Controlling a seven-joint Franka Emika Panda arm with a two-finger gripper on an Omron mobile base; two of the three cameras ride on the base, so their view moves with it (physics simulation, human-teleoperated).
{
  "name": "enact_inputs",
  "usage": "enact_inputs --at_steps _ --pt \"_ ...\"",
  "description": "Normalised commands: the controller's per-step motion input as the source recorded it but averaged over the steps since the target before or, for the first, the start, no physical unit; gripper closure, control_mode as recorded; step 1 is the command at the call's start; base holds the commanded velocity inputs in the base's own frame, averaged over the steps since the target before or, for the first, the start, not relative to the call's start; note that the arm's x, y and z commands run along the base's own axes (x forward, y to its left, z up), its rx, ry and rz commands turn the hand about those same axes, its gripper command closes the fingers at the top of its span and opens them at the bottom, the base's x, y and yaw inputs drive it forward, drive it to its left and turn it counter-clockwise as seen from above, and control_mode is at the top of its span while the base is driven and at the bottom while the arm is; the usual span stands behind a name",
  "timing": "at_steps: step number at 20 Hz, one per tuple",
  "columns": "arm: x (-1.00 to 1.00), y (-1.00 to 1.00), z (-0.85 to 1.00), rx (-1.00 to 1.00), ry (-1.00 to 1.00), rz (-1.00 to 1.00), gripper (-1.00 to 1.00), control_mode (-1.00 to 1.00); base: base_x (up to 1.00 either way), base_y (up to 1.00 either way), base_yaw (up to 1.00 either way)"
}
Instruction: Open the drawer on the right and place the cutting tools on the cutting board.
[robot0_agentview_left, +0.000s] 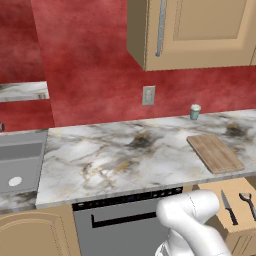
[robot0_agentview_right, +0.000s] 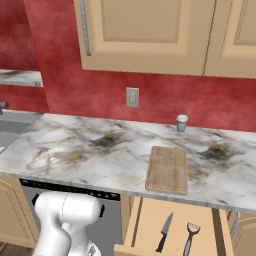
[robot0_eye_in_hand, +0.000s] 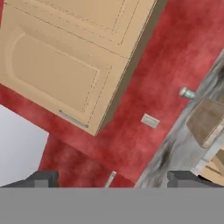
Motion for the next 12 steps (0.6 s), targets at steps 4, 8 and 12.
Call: enact_inputs --at_steps 4,8,12 --pt "0.16 0.24 0.61 -0.16 0.0 -0.06 -1.0 -1.0 0.0 0.0 0.0" --pt "0.18 0.21 0.5 -0.15 0.01 -0.07 -1.0 -1.0 0.0 0.0 0.0" --pt "0.45 0.19 0.37 -0.19 0.1 -0.06 -1.0 -1.0 0.0 0.0 0.0"
